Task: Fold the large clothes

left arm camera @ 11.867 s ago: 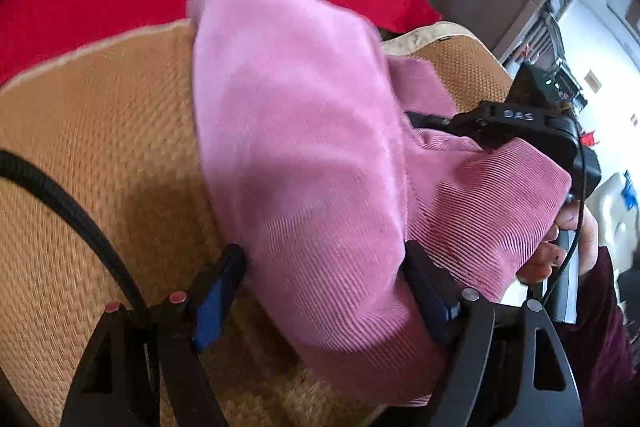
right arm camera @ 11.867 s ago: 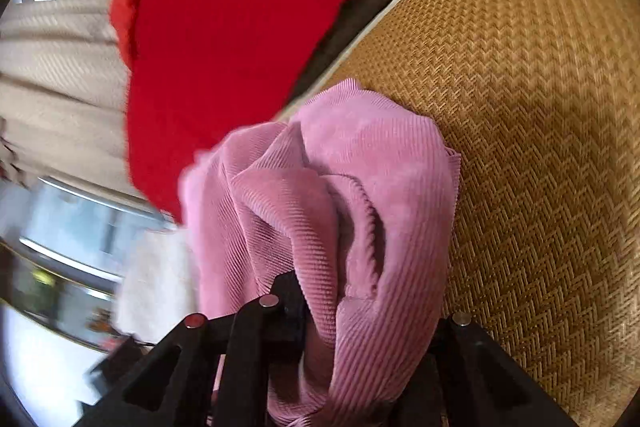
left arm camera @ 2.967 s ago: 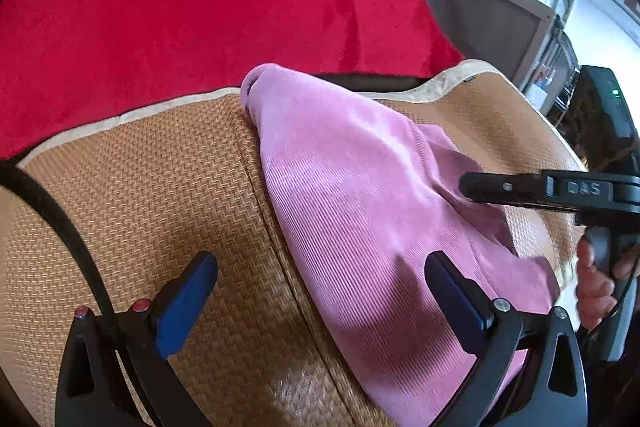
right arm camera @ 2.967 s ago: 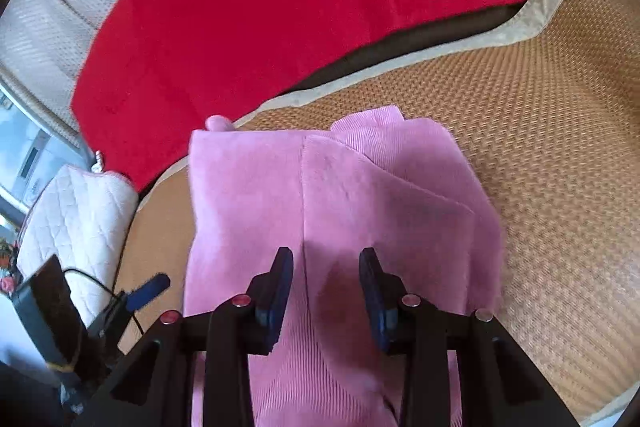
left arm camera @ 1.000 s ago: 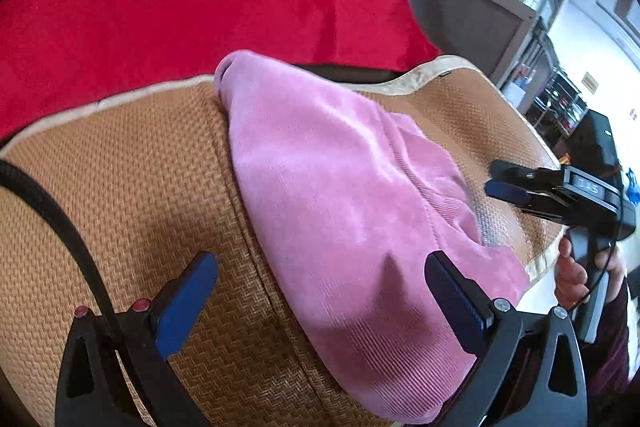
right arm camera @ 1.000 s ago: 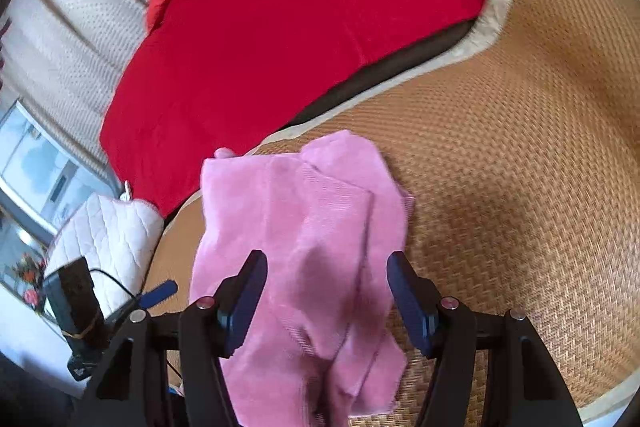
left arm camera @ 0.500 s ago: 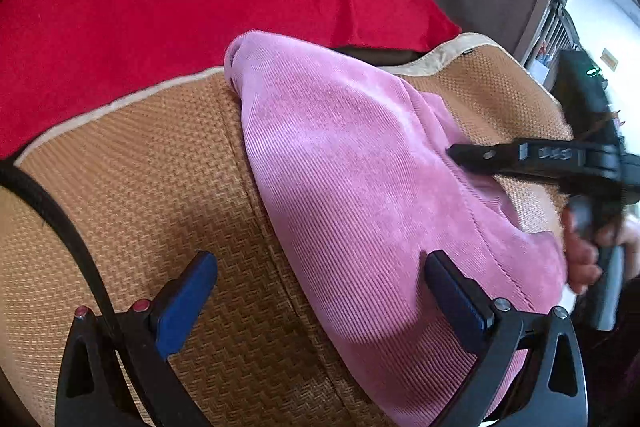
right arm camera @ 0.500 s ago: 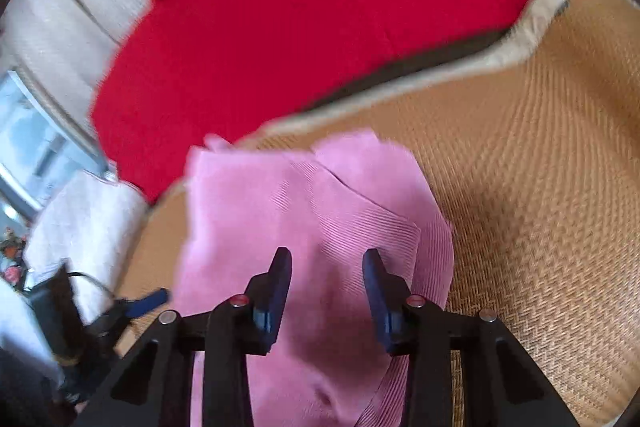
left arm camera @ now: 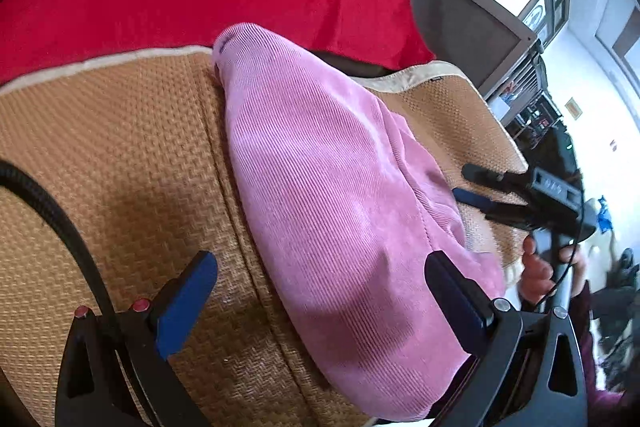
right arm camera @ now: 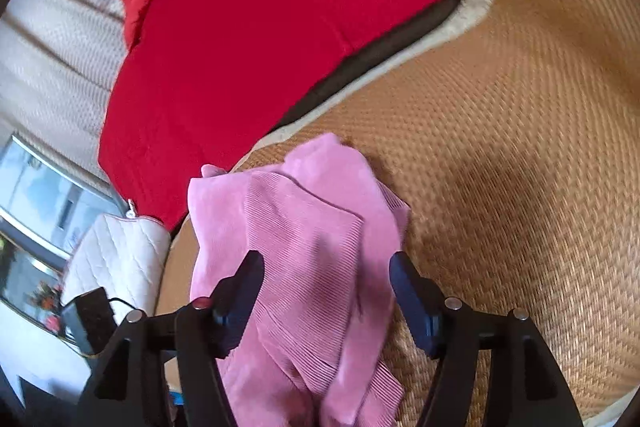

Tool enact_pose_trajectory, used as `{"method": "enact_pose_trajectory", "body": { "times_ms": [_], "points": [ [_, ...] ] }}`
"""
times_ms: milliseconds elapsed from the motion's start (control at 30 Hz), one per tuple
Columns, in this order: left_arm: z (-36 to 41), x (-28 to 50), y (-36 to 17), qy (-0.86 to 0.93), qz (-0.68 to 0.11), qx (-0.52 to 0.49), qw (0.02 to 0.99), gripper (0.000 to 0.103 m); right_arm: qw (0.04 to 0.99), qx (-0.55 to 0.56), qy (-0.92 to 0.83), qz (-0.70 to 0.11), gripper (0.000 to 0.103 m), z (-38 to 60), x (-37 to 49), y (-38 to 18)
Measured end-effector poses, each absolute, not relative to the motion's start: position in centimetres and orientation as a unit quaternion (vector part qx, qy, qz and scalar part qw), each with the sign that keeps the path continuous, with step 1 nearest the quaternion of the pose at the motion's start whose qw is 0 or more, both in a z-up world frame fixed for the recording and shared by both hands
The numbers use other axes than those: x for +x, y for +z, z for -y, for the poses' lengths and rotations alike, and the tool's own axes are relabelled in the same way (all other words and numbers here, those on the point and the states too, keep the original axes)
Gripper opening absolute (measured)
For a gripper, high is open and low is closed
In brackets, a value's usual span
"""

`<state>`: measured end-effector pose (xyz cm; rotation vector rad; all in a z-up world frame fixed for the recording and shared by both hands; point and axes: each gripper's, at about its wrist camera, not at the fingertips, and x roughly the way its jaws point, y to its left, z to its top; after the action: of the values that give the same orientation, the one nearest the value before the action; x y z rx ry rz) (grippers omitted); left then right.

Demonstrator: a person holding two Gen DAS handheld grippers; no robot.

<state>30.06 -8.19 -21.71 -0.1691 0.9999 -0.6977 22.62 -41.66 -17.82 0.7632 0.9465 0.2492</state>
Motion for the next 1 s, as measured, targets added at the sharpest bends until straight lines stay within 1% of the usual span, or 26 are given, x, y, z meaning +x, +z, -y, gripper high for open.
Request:
{"method": "enact_pose_trajectory", "body": {
  "times_ms": [67, 333, 500, 633, 700, 833, 867, 900, 933, 967, 1000],
  "points": [
    [8.0, 30.7, -21.9, -0.342, -0.478, -0.091, 0.804, 0.103, 0.804, 0.357, 0.123, -0.460, 0.069, 41.4, 22.8, -18.5],
    [9.1, 32.1, -23.0, -0.364, -0.510, -0.126, 0.769, 0.103, 0.776, 0.379, 0.164, -0.477, 0.069, 41.3, 23.2, -20.5],
    [9.5, 32.8, -23.7, -0.374, -0.515, -0.147, 0.757, 0.103, 0.755, 0.393, 0.191, -0.489, 0.069, 40.3, 24.5, -22.3],
    [9.4, 33.4, -23.7, -0.383, -0.506, -0.174, 0.753, 0.103, 0.746, 0.412, 0.220, -0.476, 0.074, 39.5, 25.1, -22.7],
    [9.2, 33.8, -23.8, -0.384, -0.502, -0.184, 0.753, 0.103, 0.745, 0.414, 0.227, -0.471, 0.074, 38.8, 25.4, -22.7],
    [8.7, 33.7, -23.6, -0.389, -0.493, -0.185, 0.756, 0.099, 0.756, 0.397, 0.239, -0.463, 0.078, 37.3, 25.8, -22.2],
    [8.8, 33.7, -23.5, -0.390, -0.490, -0.181, 0.758, 0.098, 0.762, 0.386, 0.238, -0.462, 0.077, 37.3, 25.5, -22.0],
    [8.8, 33.5, -23.5, -0.390, -0.487, -0.177, 0.761, 0.094, 0.766, 0.376, 0.238, -0.463, 0.076, 37.0, 25.5, -21.9],
    [8.8, 33.5, -23.5, -0.389, -0.485, -0.173, 0.764, 0.090, 0.769, 0.364, 0.238, -0.468, 0.070, 36.2, 25.7, -21.9],
    [8.8, 33.4, -23.4, -0.387, -0.482, -0.169, 0.768, 0.088, 0.773, 0.351, 0.234, -0.473, 0.062, 35.6, 25.8, -21.8],
    [8.7, 33.4, -23.3, -0.383, -0.479, -0.167, 0.772, 0.083, 0.776, 0.348, 0.232, -0.473, 0.060, 35.4, 25.8, -21.7]
  ]
}}
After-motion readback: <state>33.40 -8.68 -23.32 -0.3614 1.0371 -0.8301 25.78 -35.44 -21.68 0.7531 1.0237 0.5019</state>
